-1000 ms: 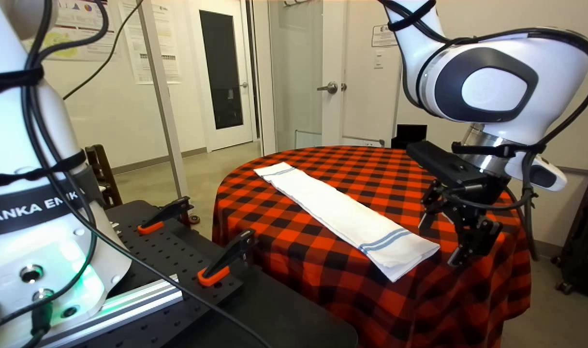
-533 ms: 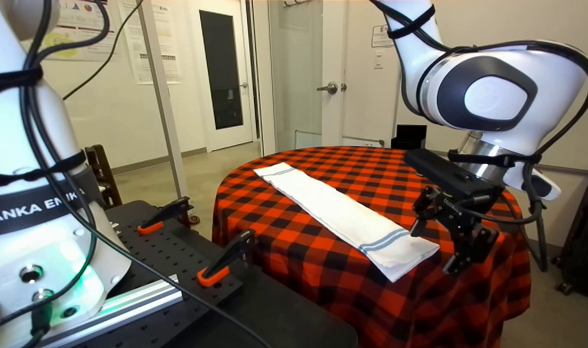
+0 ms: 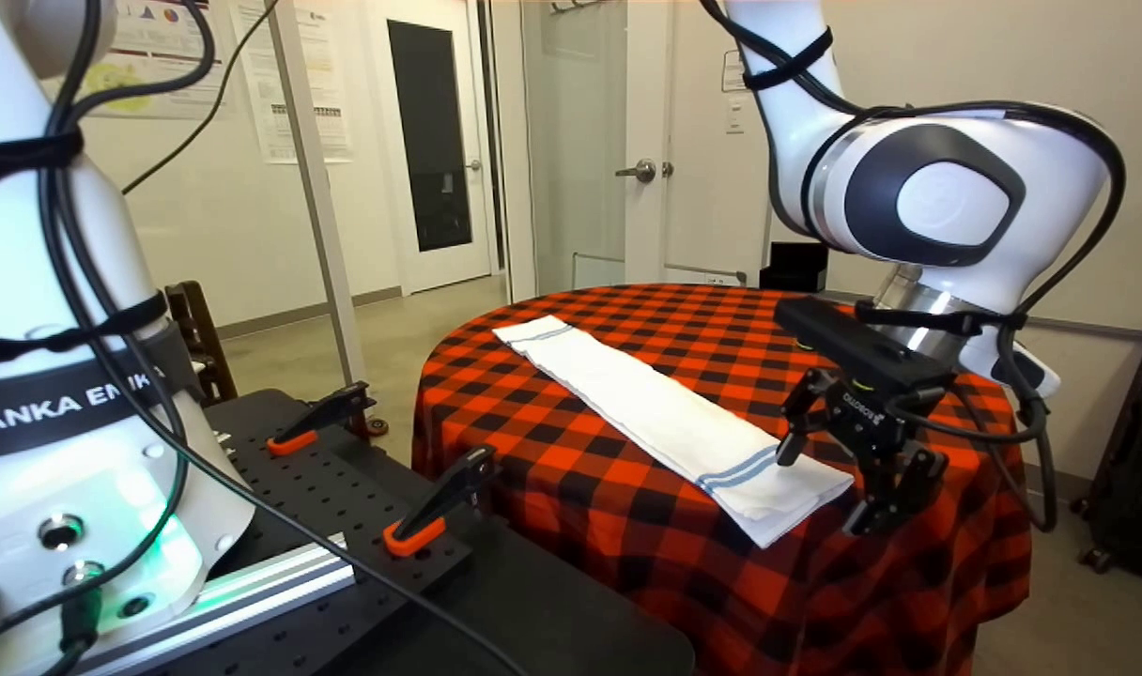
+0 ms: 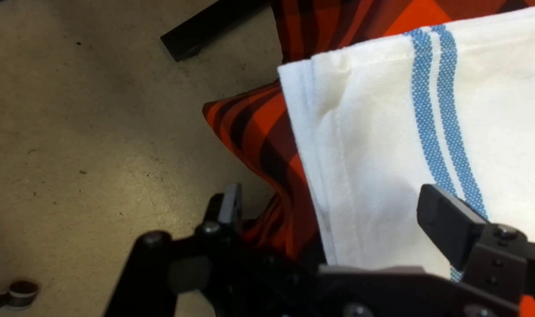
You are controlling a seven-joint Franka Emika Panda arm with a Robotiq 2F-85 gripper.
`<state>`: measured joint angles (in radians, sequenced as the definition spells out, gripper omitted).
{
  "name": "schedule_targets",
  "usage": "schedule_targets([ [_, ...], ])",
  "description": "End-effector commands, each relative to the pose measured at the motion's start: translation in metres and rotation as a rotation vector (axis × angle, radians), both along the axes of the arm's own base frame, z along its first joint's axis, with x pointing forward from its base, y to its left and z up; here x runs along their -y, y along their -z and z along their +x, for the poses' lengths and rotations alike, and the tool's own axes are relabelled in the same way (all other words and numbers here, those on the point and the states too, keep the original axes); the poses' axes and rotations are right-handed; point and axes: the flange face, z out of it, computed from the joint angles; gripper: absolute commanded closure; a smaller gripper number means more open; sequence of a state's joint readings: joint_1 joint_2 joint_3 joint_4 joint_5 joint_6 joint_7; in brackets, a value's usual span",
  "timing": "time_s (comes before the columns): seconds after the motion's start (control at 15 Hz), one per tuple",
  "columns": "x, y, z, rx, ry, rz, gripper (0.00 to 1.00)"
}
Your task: Fold the towel on the table
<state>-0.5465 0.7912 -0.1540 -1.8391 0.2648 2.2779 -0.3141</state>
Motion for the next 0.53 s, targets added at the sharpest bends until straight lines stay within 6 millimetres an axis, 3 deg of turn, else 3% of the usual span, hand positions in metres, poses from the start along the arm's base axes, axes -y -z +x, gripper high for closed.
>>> schedule_targets([
  [0.0, 0.0, 0.0041, 0.0043, -0.009, -0.085, 0.017, 0.0],
  [0.13, -0.0014, 0.0043, 0.0041, -0.006, -0.121, 0.016, 0.28],
  [0.47, -0.0023, 0.001, 0.0047, 0.012, -0.158, 0.036, 0.64],
])
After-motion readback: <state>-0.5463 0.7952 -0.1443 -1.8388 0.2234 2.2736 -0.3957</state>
